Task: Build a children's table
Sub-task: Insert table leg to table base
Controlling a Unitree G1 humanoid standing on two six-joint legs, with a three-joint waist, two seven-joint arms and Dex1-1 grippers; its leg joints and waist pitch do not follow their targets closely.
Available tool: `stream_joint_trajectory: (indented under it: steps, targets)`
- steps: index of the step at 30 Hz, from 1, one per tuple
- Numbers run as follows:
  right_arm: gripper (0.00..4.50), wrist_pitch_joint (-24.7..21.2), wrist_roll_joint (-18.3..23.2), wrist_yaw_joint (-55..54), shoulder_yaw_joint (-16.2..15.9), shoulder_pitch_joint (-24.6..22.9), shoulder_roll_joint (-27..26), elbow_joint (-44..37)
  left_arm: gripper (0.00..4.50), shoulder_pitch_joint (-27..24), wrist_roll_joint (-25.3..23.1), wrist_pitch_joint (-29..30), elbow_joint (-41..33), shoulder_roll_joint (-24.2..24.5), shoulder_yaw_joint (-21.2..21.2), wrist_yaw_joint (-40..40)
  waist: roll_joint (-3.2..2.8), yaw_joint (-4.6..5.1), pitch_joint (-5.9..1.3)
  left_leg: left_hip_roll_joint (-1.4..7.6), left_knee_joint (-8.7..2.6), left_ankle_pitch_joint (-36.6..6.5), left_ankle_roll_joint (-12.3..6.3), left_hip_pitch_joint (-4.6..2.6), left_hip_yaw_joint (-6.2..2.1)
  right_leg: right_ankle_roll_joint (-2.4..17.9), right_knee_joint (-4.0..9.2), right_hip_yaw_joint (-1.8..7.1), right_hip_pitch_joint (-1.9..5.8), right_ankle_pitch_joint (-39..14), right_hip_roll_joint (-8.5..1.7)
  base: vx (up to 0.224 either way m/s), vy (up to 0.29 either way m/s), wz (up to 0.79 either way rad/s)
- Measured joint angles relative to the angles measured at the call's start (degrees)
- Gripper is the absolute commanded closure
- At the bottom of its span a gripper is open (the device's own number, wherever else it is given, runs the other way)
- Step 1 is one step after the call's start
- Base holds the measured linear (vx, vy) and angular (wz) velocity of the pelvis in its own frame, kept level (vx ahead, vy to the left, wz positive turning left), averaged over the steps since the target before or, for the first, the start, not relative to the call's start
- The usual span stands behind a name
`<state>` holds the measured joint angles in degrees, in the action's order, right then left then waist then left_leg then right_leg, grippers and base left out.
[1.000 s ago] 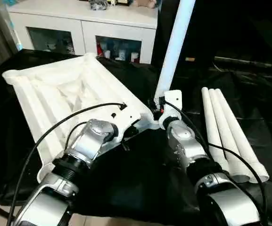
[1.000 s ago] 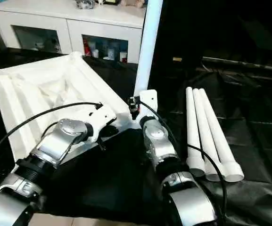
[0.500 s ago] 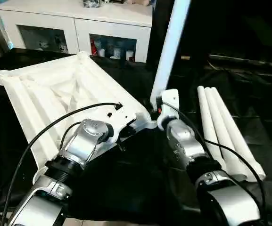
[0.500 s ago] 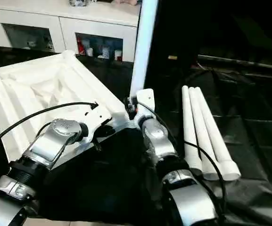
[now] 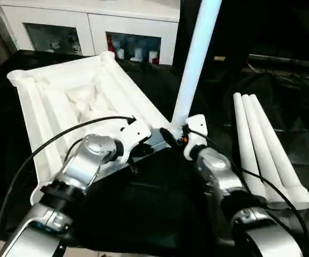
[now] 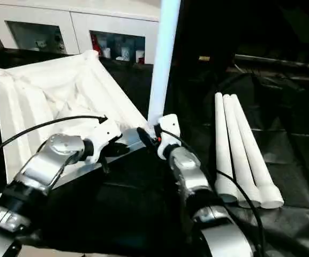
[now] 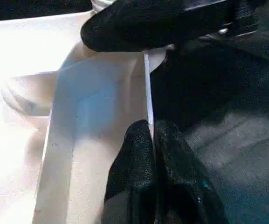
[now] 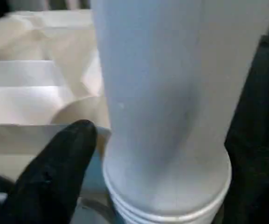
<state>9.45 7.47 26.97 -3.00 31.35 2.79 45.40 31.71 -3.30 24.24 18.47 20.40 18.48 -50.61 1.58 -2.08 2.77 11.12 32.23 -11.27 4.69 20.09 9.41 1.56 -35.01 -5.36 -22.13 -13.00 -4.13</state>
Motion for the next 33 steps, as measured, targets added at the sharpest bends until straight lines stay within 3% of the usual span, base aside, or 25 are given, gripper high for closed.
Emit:
stream_joint_trajectory:
  steps: [5, 12, 18, 23, 33]
  targets:
    - [0.06, -2.38, 1.04, 3.93, -1.49, -2.67, 2.41, -7.82, 4.5, -0.63, 0.85, -0.99, -0.31, 1.27, -0.02, -1.6, -0.02, 0.0, 0.01, 0.04, 0.11, 0.0, -0.08, -0.01, 0.12, 0.0, -0.06, 0.07, -0.02, 0.0, -0.02, 0.0, 0.0, 0.0]
    - [0.06, -9.23, 1.69, 7.6, -2.07, -8.81, 6.27, -18.78, 4.5, -2.15, 1.47, -2.16, -2.15, 3.79, 0.03, -4.53, -0.02, -0.08, 0.01, 0.06, 0.14, 0.0, -0.08, -0.01, 0.18, 0.0, -0.07, 0.1, -0.01, 0.01, -0.02, 0.0, 0.0, 0.0]
    - [0.06, -13.61, 2.16, 10.77, -2.82, -10.82, 9.79, -24.83, 4.5, -2.67, 2.51, -3.2, -2.5, 5.62, 0.05, -7.51, -0.02, -0.08, 0.01, 0.08, 0.19, 0.0, -0.08, -0.01, 0.19, -0.01, -0.15, 0.11, 0.01, 0.01, -0.02, 0.0, 0.0, 0.0]
    - [0.06, -18.97, 5.49, 19.35, -5.02, -16.14, 15.45, -34.17, 4.5, -4.65, 4.11, -5.2, -4.72, 8.18, 0.22, -12.98, -0.07, -0.96, 0.02, 0.09, 0.34, -0.11, -0.28, -0.02, 0.17, -0.01, -0.05, 0.12, -0.01, 0.0, -0.02, 0.0, 0.0, 0.0]
    - [0.06, -20.53, 6.49, 25.61, -6.67, -19.05, 20.12, -39.76, 4.5, -6.27, 5.86, -7.47, -5.93, 9.5, 1.72, -18.32, -0.15, -1.58, 0.05, 0.1, 0.89, -0.14, -0.32, 0.0, 0.25, -0.12, -0.35, 0.18, 0.1, 0.08, -0.17, 0.0, 0.0, 0.0]
